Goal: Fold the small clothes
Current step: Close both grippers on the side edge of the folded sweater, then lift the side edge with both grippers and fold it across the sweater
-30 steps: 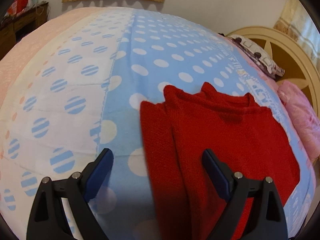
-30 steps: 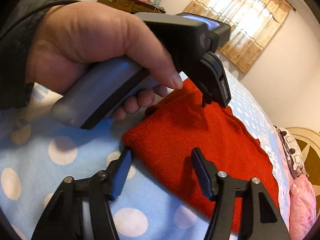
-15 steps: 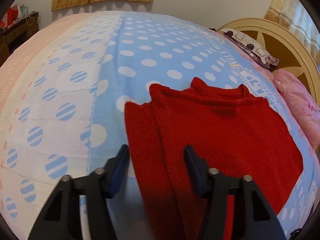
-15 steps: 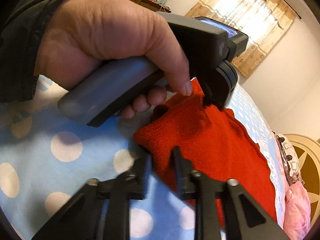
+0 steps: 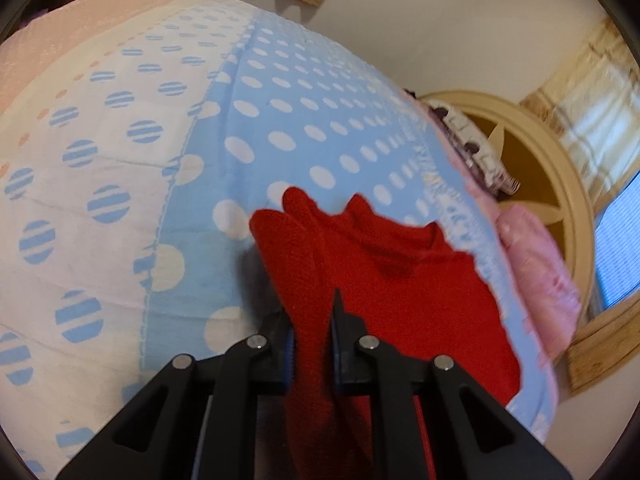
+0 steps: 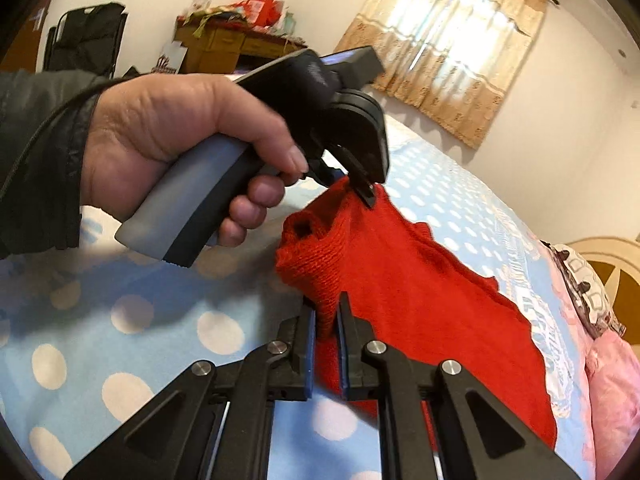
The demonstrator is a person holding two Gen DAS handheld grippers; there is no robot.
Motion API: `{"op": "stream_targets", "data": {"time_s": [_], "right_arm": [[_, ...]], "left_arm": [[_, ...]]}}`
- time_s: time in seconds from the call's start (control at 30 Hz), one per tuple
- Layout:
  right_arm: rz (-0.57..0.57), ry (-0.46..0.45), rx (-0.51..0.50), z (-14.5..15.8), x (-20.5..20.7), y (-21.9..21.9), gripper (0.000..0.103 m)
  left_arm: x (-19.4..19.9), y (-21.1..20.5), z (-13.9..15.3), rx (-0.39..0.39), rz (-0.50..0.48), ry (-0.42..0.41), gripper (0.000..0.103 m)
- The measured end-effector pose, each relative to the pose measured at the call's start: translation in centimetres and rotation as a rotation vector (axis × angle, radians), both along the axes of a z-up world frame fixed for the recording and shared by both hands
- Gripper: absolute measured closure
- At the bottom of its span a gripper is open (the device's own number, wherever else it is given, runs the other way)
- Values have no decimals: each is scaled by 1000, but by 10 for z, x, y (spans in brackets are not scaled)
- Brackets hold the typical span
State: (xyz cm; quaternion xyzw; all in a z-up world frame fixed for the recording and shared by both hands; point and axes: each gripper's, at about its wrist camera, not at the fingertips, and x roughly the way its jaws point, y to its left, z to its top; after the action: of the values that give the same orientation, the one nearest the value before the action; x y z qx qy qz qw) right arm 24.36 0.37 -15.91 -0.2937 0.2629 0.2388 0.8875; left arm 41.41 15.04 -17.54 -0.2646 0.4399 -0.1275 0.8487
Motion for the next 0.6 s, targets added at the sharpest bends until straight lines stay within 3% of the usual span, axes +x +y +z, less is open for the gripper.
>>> {"op": "stream_targets", "data": {"time_s": [0.23,0.6], "right_arm": [[-65,-36,98,28,-2,-39,97],[-164,-53,218,44,2,-101,97]], "left_arm": [[4,-15,31,-91,6,-62,89],[20,-74,73,-89,-49,-119,89]]}}
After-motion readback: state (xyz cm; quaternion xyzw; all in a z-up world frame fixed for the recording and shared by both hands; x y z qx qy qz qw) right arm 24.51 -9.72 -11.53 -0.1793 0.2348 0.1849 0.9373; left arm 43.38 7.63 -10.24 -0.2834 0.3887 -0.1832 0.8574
